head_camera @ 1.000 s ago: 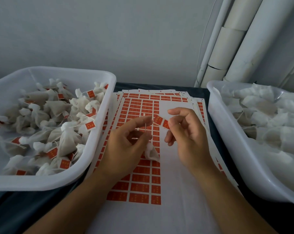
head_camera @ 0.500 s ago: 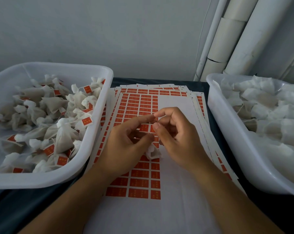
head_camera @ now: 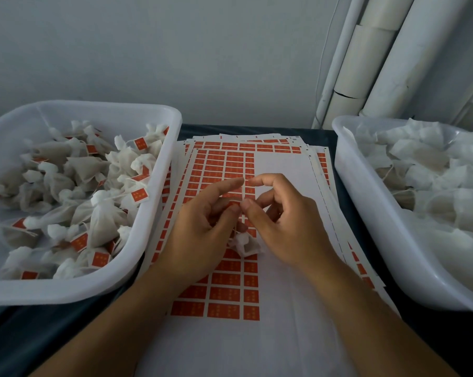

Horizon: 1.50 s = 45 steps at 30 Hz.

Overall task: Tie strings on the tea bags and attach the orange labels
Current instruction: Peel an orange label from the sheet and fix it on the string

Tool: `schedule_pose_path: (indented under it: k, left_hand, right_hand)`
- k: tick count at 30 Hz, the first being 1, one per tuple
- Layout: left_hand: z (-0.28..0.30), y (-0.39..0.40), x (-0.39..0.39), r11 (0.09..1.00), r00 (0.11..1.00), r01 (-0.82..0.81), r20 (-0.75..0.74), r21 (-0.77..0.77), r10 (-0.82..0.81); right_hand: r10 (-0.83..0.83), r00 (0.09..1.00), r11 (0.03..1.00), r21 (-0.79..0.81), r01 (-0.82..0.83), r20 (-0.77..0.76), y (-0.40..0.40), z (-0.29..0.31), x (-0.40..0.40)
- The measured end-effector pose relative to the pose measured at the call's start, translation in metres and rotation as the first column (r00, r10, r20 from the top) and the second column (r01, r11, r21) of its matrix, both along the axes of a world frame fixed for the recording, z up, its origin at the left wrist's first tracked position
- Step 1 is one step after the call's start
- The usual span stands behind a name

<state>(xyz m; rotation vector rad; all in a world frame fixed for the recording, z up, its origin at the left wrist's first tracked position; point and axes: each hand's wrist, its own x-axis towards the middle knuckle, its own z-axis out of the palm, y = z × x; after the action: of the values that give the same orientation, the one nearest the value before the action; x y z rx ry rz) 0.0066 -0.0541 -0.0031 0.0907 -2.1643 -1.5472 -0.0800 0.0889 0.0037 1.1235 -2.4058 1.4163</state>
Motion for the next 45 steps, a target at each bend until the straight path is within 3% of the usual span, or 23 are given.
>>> schedule_pose_path:
  k: [3,9,18,24,33,37,42,45]
  left_hand:
    - [0.002,0.001,0.001,1.000,1.000,0.002,-0.002,0.007,-0.002]
    - [0.004,0.003,0.004,1.000,1.000,0.029,-0.004,0.001,-0.029]
    - [0.007,0.005,0.005,0.999,1.000,0.015,0.024,0.031,-0.016]
    - [0.005,0.012,0.002,1.000,0.994,-0.005,0.109,0.016,0.003]
    - [-0.004,0.013,-0.001,0.980,0.978,-0.015,0.200,-0.199,0.055]
    - [-0.004,0.021,-0.001,0.952,0.985,-0.046,0.144,-0.302,0.094]
    - [0.001,0.026,-0.001,0.927,0.962,-0.273,-0.056,-0.259,0.268]
    - [0.007,0.027,-0.001,0.885,0.943,-0.331,-0.125,-0.327,0.307]
  right_hand:
    - [0.017,0.998,0.999,0.034,-0.019,0.062,0.003,0.002,-0.001]
    - [0.170,0.955,0.985,-0.055,-0.161,0.243,0.003,0.005,-0.006]
    - [0.128,0.985,0.991,-0.060,-0.122,0.115,0.001,0.004,-0.002]
    - [0.086,0.987,0.990,-0.120,-0.070,0.133,0.001,0.007,0.000]
    - [-0.040,0.983,0.945,-0.314,0.096,0.178,0.002,0.009,0.002]
    - [-0.064,0.974,0.896,-0.417,0.152,0.219,0.000,0.009,0.005]
    - [-0.082,0.961,0.887,-0.421,0.191,0.262,-0.001,0.009,0.004]
    - [-0.074,0.957,0.886,-0.422,0.193,0.281,-0.002,0.009,0.006]
